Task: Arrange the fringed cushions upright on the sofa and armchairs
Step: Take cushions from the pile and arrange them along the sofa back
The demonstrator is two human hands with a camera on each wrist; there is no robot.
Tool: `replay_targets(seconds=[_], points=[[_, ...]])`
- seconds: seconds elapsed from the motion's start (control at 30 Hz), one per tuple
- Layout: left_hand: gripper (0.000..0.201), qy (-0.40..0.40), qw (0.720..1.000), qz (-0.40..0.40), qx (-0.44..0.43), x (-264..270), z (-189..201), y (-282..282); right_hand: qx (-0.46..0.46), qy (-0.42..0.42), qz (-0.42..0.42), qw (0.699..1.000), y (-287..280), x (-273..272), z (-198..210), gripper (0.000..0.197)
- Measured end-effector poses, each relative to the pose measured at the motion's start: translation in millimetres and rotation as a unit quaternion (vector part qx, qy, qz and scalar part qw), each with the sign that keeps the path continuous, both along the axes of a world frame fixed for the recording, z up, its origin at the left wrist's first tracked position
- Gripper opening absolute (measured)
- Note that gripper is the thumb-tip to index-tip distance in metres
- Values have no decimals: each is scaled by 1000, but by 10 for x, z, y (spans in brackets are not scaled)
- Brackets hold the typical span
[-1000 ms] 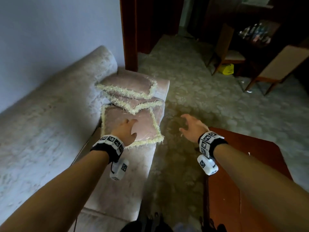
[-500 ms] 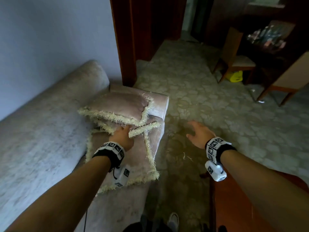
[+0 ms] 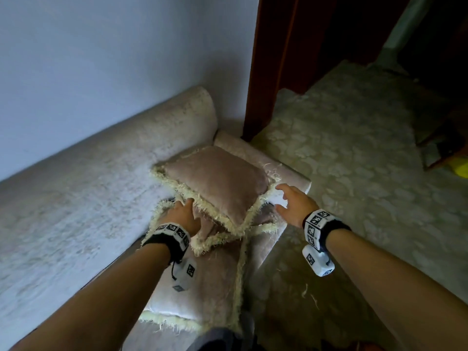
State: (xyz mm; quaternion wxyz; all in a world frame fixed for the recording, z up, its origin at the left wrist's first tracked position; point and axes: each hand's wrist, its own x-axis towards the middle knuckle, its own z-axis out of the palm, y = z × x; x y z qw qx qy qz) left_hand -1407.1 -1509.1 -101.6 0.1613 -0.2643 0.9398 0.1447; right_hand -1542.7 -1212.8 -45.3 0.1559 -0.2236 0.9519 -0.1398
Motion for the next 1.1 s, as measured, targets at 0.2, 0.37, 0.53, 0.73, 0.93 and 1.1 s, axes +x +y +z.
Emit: replay_targets(seconds=[0.2,0.37,0.53,0.73,0.93,1.1], points=[[67,-18,997,40,59,-1021,-241,-137,31,-11,29,999,-241,-1170,-95,52],[71,-38,994,70,81,-1515,-373,-180,46,-37,42,997,-471,-1927,-203,56],[76,-54,992,101,60,-1887,-573,-334,97,-79,111,986,-945,-2654,-481,57],[105,-110,968,209,84,-2073,-821,-507,104,-156,195,963,-1584,-3467,-1045,65],[145,-155,936,282,139,-2247,-1051,-580,143,-219,277,924,-2154,-4218,-1737,86],[163,-183,918,304,176,-2363,-1220,-621,165,-270,323,892,-2432,-4623,-2340,121]])
